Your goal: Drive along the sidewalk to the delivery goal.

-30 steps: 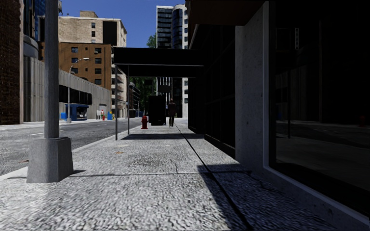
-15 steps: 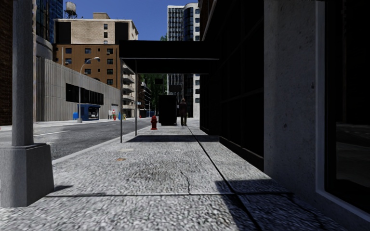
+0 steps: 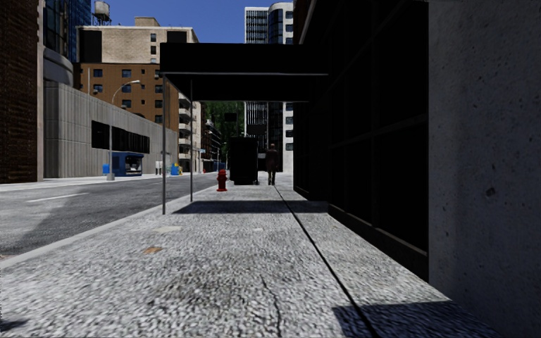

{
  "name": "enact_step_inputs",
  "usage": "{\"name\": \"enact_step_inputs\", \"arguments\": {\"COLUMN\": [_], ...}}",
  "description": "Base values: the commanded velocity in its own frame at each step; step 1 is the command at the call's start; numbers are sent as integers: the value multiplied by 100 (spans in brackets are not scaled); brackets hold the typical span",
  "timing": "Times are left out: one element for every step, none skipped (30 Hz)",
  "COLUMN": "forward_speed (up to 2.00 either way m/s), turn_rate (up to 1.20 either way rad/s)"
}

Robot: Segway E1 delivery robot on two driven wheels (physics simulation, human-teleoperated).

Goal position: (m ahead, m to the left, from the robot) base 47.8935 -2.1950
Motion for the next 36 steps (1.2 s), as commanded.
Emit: {"name": "enact_step_inputs", "arguments": {"forward_speed": [135,135,135,135,135,135,135,135,135,135,135,135,135,135,135,135,135,135,135,135,135,135,135,135,135,135,135,135,135,135,135,135,135,135,135,135], "turn_rate": [0,0,0,0,0,0,0,0,0,0,0,0,0,0,0,0,0,0,0,0,0,0,0,0,0,0,0,0,0,0,0,0,0,0,0,0]}}
